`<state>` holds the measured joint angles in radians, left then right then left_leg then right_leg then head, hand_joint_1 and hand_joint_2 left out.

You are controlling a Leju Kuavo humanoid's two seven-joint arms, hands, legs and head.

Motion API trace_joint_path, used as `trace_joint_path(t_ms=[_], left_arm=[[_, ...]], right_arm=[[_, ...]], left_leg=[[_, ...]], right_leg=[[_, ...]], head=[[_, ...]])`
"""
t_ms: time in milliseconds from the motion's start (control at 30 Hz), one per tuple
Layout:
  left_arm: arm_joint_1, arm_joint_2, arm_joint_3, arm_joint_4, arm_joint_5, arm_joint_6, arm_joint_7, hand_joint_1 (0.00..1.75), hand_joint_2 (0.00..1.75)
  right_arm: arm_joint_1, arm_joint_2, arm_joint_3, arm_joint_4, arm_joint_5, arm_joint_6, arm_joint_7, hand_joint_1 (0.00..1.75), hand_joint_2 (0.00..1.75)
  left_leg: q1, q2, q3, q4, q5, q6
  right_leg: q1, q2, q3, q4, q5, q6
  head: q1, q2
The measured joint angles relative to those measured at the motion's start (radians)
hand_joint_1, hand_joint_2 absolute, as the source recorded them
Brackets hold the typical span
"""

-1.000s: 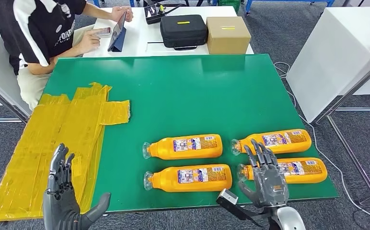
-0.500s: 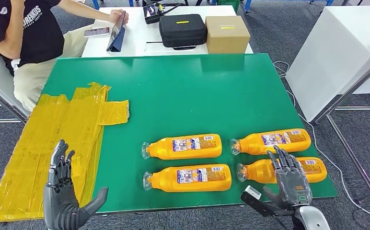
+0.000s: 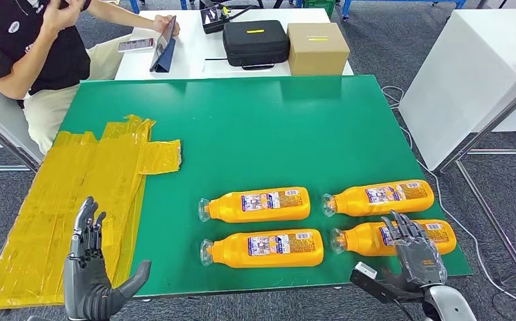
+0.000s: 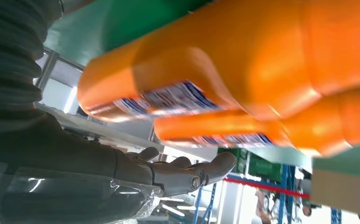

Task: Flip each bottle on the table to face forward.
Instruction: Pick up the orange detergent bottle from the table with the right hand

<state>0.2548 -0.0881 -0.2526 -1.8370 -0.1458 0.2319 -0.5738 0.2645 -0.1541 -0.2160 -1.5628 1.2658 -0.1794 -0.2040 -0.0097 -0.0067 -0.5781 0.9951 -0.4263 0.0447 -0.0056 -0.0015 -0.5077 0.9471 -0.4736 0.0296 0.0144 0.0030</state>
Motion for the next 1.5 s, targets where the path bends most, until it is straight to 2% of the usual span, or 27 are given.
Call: trace_joint_path(t_ms=[333,533,700,1133,1200,1400,1500], left_arm=[[-0.017,-0.002,0.014,0.048,0.011,-0.016,0.002,0.0,1.75],[-0.022,-0.01,0.025,0.068,0.014,-0.021,0.006,0.0,1.75],[-0.022,-0.015,0.036,0.08,0.014,-0.025,0.011,0.0,1.75],[-0.037,-0.016,0.046,0.125,0.018,-0.054,0.012,0.0,1.75],[-0.04,-0.016,0.047,0.13,0.02,-0.055,0.012,0.0,1.75],[-0.064,-0.016,0.05,0.16,0.042,-0.058,0.012,0.0,1.75],[-0.073,-0.015,0.05,0.178,0.05,-0.058,0.01,0.0,1.75]], right_arm=[[-0.047,-0.009,-0.089,0.115,0.054,0.009,-0.053,0.0,1.75],[-0.105,-0.032,-0.092,0.205,0.14,-0.04,-0.057,0.0,1.75],[-0.143,-0.041,-0.092,0.26,0.159,-0.069,-0.054,0.0,1.75],[-0.154,-0.069,-0.091,0.297,0.16,-0.087,-0.027,0.0,1.75],[-0.154,-0.072,-0.093,0.3,0.147,-0.065,-0.027,0.0,1.75],[-0.17,-0.093,-0.118,0.329,0.08,0.099,-0.041,0.0,1.75],[-0.184,-0.099,-0.128,0.348,0.071,0.137,-0.044,0.0,1.75]], left_leg=[[0.0,0.002,0.002,0.0,0.0,0.0],[0.0,0.002,0.004,0.0,0.0,0.0],[0.0,0.002,0.007,0.0,0.0,0.001],[0.0,0.002,0.008,0.0,0.0,0.002],[0.0,0.002,0.008,0.0,0.0,0.002],[0.001,0.002,0.012,0.0,0.0,0.002],[0.002,0.001,0.015,0.0,0.0,0.002]], right_leg=[[0.0,0.001,0.002,0.0,0.0,0.0],[0.0,0.001,0.002,0.0,0.0,0.0],[0.0,0.002,0.005,-0.001,0.001,0.0],[0.0,0.002,0.006,-0.001,0.001,0.001],[0.0,0.002,0.006,-0.001,0.001,0.001],[0.0,0.002,0.009,-0.003,0.001,0.0],[0.001,0.001,0.014,-0.006,0.001,0.0]], head=[[0.0,0.0],[0.0,0.0],[0.0,0.0],[0.0,0.0],[0.0,0.0],[0.0,0.0],[0.0,0.0]])
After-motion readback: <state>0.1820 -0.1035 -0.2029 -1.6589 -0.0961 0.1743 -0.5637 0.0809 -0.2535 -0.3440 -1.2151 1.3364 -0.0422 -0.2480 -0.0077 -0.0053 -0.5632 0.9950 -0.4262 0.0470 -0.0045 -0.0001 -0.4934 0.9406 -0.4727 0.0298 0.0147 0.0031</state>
